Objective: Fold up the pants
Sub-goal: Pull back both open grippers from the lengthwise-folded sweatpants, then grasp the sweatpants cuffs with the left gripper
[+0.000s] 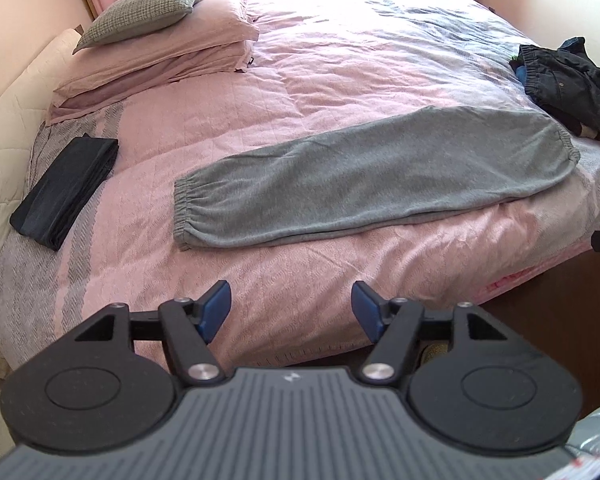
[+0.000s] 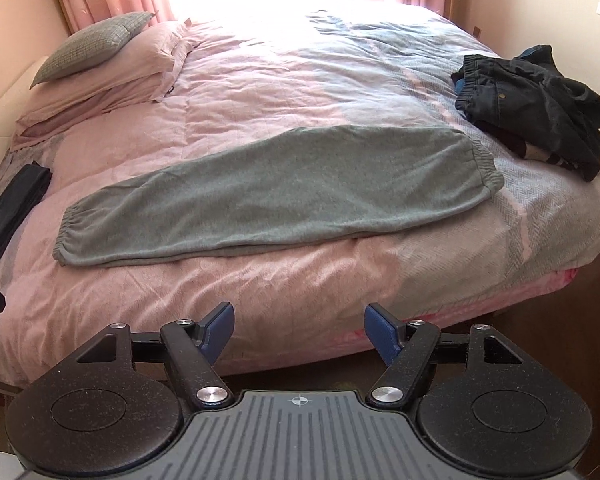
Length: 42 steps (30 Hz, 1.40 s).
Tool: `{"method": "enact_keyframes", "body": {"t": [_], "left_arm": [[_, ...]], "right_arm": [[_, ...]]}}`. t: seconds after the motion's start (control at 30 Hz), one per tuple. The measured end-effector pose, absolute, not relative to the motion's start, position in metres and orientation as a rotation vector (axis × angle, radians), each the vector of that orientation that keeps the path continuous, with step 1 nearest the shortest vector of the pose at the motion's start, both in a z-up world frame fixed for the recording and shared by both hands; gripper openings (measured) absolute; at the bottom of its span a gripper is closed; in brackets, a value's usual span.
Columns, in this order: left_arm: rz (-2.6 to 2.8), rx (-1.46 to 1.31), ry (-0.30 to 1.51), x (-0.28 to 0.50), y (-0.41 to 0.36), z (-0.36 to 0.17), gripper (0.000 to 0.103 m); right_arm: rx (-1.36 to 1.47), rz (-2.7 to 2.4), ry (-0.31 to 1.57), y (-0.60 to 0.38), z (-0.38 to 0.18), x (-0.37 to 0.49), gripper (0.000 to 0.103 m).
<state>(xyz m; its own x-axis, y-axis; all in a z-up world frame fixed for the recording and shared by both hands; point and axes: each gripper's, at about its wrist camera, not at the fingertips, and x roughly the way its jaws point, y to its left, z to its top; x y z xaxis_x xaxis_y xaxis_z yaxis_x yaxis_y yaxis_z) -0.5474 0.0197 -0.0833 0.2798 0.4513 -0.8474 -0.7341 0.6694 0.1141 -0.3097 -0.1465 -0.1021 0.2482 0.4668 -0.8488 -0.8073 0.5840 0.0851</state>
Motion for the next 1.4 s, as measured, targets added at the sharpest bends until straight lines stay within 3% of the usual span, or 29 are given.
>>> {"method": "enact_keyframes", "body": {"t": [0.57, 0.87, 1.03, 1.4], "left_arm": [[0.824, -0.351, 1.028, -0.512, 0.017, -0.084, 0.065], [0.928, -0.593, 0.934, -0.493, 0.054, -0.110, 0.065], [1.108, -0.761, 0.846, -0.504, 0.077, -0.145, 0.051], [1.286, -1.146, 0.467, -0.571, 0.138, -0.241, 0.049]], "right_arm": [[-0.448, 0.909, 1.013, -0.142, -0.105, -0.269, 0.069], [-0.452, 0.928, 1.029, -0.108, -0.109, -0.184, 0.069], [-0.529, 0.965, 1.042, -0.075, -0.129, -0.141, 0.069], [-0.576, 0.931, 1.127, -0.038, -0.219, -0.080, 0.069]]}}
